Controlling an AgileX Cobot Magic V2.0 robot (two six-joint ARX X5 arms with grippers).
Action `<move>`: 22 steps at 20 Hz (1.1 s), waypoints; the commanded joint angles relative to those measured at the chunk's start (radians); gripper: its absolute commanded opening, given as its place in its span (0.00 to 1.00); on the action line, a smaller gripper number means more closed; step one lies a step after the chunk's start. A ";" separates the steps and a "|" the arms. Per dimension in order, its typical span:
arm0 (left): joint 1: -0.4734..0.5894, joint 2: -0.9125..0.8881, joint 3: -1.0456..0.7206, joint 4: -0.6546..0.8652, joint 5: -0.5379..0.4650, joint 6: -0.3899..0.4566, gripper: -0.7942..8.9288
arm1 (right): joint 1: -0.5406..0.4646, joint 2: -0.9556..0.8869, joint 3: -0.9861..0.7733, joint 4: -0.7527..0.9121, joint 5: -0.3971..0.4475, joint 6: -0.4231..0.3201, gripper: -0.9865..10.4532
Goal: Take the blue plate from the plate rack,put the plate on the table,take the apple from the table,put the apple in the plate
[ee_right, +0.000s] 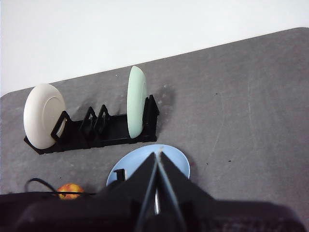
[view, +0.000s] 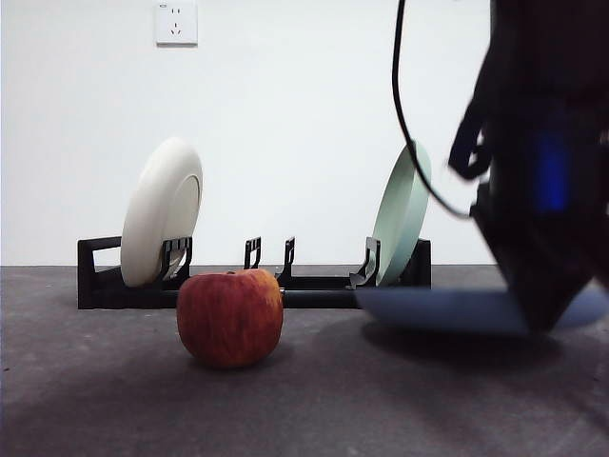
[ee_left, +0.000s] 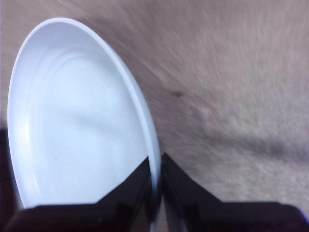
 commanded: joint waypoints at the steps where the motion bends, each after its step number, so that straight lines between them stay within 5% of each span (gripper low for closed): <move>1: 0.006 0.042 -0.003 -0.017 0.034 -0.027 0.07 | 0.001 0.000 0.002 -0.009 -0.001 0.008 0.09; 15: 0.018 0.055 -0.003 -0.050 0.109 -0.136 0.09 | 0.001 0.000 0.002 -0.018 -0.012 0.007 0.09; 22: 0.022 0.054 -0.003 -0.089 0.100 -0.150 0.28 | 0.001 0.000 0.002 -0.019 -0.012 0.007 0.09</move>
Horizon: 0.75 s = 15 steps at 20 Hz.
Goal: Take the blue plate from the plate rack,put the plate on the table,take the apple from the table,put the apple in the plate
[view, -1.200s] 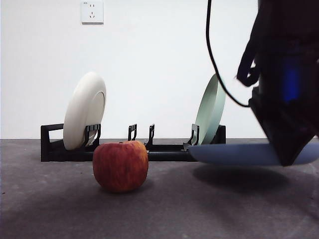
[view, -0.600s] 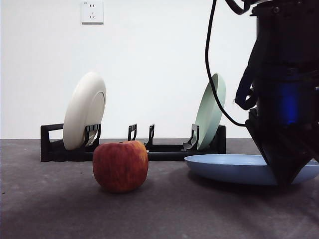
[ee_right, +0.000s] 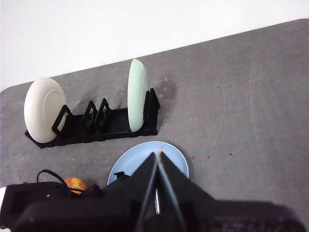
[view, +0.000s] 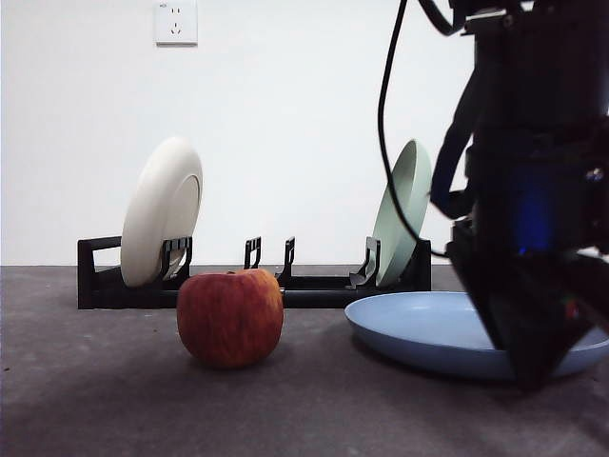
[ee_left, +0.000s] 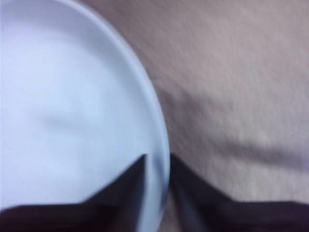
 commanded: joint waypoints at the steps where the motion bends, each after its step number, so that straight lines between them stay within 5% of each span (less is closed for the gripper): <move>1: 0.003 0.020 -0.009 -0.007 0.002 -0.026 0.28 | 0.001 -0.001 0.002 0.003 -0.004 0.006 0.09; 7: 0.001 0.011 0.010 -0.086 0.000 -0.060 0.28 | 0.001 -0.001 0.002 0.003 -0.004 0.006 0.09; 15: -0.007 0.009 0.229 -0.378 0.003 -0.150 0.28 | 0.001 -0.001 0.002 0.004 -0.004 0.006 0.09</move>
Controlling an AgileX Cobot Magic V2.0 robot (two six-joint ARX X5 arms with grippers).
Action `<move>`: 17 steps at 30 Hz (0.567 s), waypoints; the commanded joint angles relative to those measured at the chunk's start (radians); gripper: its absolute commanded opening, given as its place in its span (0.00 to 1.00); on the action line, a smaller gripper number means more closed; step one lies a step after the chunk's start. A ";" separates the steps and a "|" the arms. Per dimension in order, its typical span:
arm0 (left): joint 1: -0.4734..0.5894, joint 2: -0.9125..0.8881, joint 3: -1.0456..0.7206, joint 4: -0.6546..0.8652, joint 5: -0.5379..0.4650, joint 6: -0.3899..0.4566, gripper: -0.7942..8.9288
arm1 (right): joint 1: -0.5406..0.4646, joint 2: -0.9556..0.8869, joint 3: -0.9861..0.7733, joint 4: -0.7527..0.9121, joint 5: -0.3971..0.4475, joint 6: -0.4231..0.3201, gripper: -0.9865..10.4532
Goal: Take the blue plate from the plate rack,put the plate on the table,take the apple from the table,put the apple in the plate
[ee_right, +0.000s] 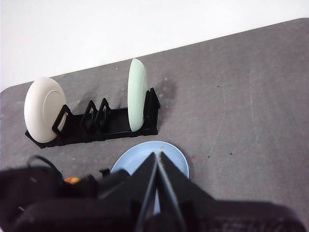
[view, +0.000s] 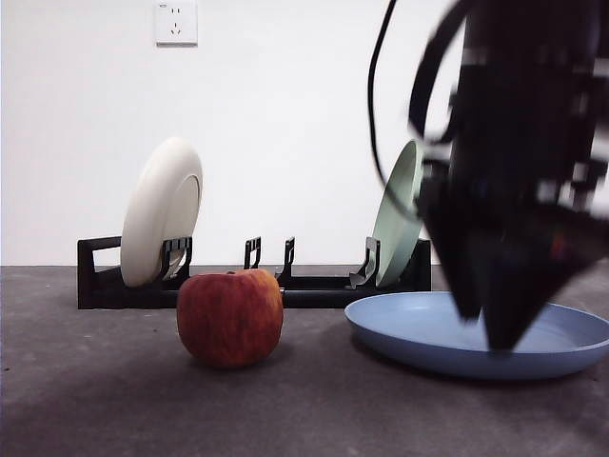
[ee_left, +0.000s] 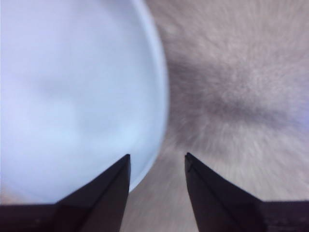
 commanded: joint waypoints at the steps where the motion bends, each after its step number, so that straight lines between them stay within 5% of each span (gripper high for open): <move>1: -0.005 0.005 0.114 -0.101 0.009 -0.078 0.28 | 0.001 -0.001 0.002 0.005 -0.003 0.004 0.09; 8: -0.013 -0.019 0.395 -0.225 0.096 -0.155 0.28 | 0.001 -0.001 0.002 0.004 -0.003 0.004 0.09; 13: -0.016 -0.113 0.449 -0.225 0.270 -0.154 0.28 | 0.001 0.024 0.002 -0.053 -0.027 -0.011 0.09; 17: -0.017 -0.223 0.449 -0.225 0.283 -0.158 0.24 | 0.001 0.077 0.002 -0.111 -0.026 -0.031 0.09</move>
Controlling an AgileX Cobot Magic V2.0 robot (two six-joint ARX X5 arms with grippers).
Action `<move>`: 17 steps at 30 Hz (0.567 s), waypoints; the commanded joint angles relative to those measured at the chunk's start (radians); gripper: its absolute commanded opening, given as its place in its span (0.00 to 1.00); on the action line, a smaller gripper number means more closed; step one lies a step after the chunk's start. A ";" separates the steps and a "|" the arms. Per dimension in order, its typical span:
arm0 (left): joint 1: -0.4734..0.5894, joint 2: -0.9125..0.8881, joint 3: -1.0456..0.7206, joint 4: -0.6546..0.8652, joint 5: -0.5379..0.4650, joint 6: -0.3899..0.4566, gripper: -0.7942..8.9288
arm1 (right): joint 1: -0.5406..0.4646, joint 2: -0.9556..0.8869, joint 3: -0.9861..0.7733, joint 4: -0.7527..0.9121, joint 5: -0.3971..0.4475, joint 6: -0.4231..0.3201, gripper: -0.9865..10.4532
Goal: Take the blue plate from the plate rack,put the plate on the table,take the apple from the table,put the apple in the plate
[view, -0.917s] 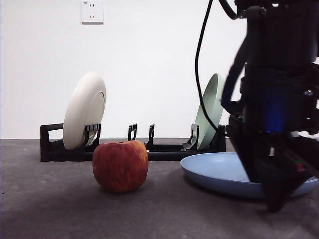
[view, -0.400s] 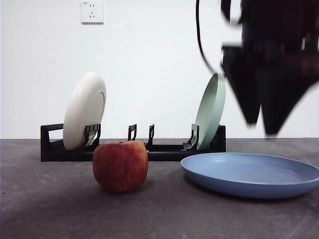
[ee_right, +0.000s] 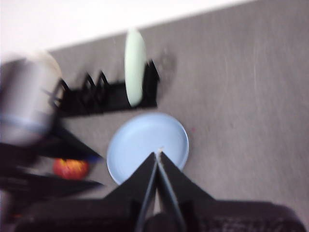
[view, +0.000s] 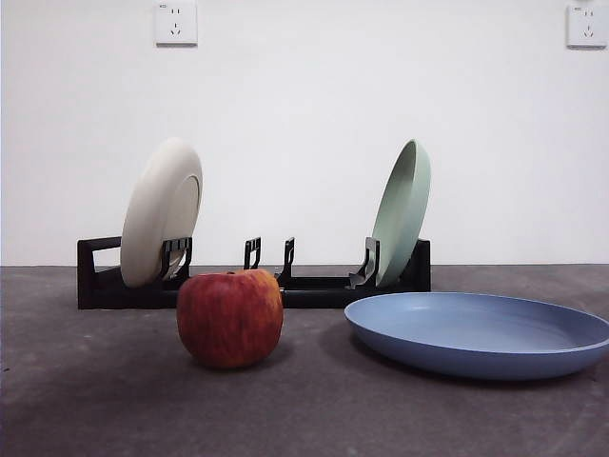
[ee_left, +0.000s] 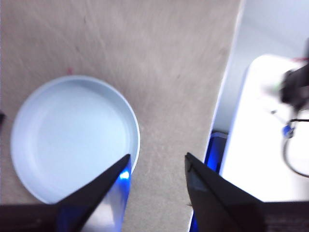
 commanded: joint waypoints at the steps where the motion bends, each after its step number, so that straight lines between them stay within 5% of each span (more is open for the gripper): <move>1: -0.003 -0.079 0.003 -0.003 0.004 -0.014 0.18 | 0.001 0.044 0.001 -0.016 -0.003 -0.018 0.09; 3: -0.003 -0.143 0.003 -0.003 -0.005 -0.014 0.06 | 0.001 0.076 0.001 -0.021 -0.012 -0.016 0.09; 5: -0.002 -0.203 0.002 -0.003 -0.032 -0.016 0.07 | 0.001 0.106 0.001 -0.013 -0.060 -0.014 0.09; 12: -0.003 -0.528 -0.066 -0.006 -0.098 -0.089 0.07 | 0.005 0.292 0.001 0.147 -0.420 -0.021 0.09; 17: -0.002 -0.754 -0.281 -0.006 -0.132 -0.167 0.07 | 0.135 0.401 0.001 0.211 -0.412 0.018 0.09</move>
